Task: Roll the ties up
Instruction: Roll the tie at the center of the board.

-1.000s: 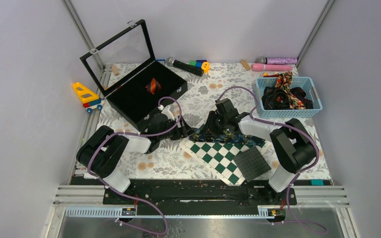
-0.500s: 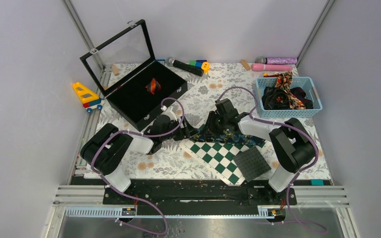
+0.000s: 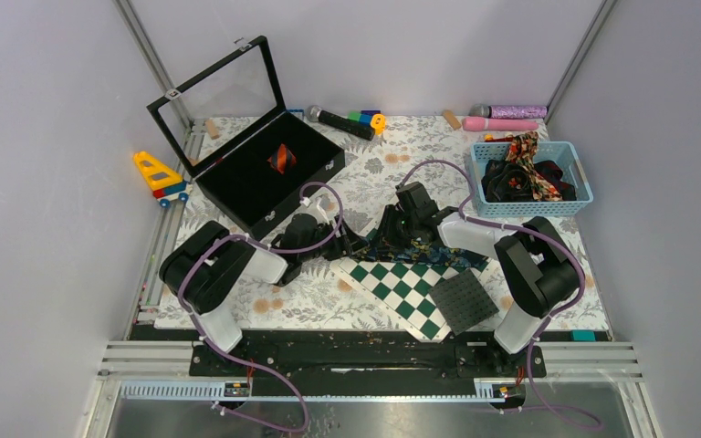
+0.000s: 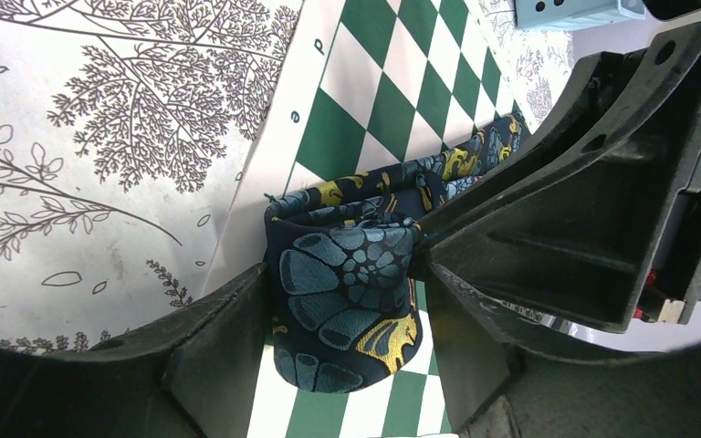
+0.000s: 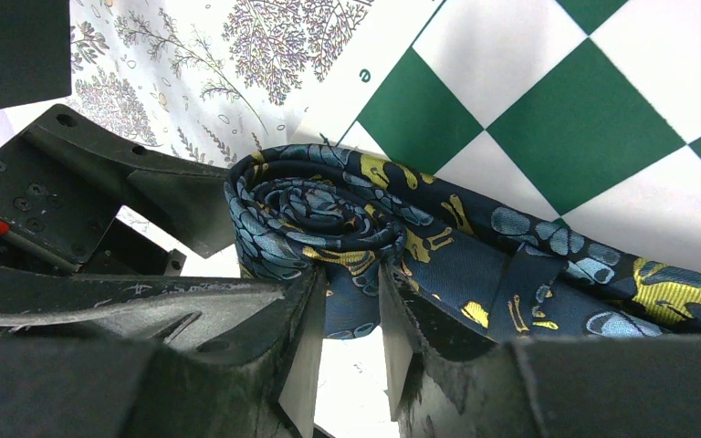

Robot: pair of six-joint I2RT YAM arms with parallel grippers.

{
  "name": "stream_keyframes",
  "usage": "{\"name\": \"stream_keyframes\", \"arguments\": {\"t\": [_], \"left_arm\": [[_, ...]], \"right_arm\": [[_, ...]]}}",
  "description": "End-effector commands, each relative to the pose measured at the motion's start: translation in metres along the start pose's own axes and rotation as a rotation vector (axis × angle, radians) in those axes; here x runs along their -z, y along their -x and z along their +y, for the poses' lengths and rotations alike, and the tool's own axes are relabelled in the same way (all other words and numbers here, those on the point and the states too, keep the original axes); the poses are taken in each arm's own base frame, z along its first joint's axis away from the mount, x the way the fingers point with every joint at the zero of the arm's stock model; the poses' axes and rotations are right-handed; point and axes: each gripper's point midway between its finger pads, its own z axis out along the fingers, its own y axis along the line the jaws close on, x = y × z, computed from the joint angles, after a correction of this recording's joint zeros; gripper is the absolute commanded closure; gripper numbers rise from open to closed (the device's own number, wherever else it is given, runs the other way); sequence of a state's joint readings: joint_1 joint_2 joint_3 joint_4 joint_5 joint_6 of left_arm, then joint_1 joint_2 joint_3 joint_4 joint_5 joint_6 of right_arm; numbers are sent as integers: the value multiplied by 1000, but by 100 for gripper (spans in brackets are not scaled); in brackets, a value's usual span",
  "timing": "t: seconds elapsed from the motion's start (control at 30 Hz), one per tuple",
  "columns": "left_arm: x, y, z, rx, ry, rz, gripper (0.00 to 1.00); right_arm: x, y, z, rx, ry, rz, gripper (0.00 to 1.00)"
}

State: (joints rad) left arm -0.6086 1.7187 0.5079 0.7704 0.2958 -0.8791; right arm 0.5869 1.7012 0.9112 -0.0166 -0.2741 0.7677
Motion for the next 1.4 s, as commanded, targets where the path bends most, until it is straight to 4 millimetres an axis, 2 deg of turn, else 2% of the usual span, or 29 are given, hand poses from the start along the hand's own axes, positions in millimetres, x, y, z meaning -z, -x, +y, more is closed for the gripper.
{"name": "stream_keyframes", "arguments": {"t": [0.0, 0.13, 0.33, 0.57, 0.73, 0.87, 1.0, 1.37], "left_arm": [[-3, 8, -14, -6, -71, -36, 42], [-4, 8, -17, 0, -88, -37, 54], [-3, 9, -21, -1, -102, -35, 59], [4, 12, -22, -35, -58, -22, 59], [9, 14, -18, -86, -5, -7, 60], [14, 14, -11, -113, 51, 11, 61], [20, 16, -5, -144, 115, 23, 61], [40, 34, 7, -211, 269, -13, 61]], "right_arm": [[-3, -4, -2, 10, -12, 16, 65], [-3, -4, -1, 12, -10, 17, 65], [7, 2, 8, 32, 18, -8, 63], [57, 35, 47, 148, 55, -122, 57], [92, 50, 58, 198, 55, -209, 56], [112, 56, 57, 240, 28, -258, 54], [122, 58, 48, 262, -6, -287, 53], [104, 41, 15, 256, -78, -226, 52]]}}
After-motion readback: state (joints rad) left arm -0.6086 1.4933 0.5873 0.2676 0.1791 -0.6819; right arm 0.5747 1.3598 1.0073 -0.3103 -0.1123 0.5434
